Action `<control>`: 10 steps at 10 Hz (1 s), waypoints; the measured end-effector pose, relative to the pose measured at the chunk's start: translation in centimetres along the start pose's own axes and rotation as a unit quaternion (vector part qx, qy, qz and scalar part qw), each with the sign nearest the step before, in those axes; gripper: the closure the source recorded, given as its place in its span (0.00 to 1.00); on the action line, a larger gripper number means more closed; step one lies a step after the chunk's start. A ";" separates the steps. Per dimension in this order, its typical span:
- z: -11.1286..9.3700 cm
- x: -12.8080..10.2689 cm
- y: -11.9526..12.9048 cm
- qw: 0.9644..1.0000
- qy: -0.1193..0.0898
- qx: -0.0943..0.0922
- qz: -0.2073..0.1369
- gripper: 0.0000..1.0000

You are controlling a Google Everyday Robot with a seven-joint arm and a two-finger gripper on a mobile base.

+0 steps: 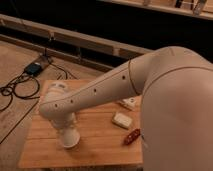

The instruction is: Place the ceramic cup over the eraser

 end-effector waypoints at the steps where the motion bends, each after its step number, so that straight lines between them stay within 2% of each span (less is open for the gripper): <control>1: 0.1 0.1 -0.1 1.000 0.002 0.004 -0.003 1.00; 3: 0.3 0.4 -0.1 1.000 0.007 0.011 -0.007 0.95; 10: 1.5 1.5 -0.8 0.999 0.030 0.025 0.012 0.25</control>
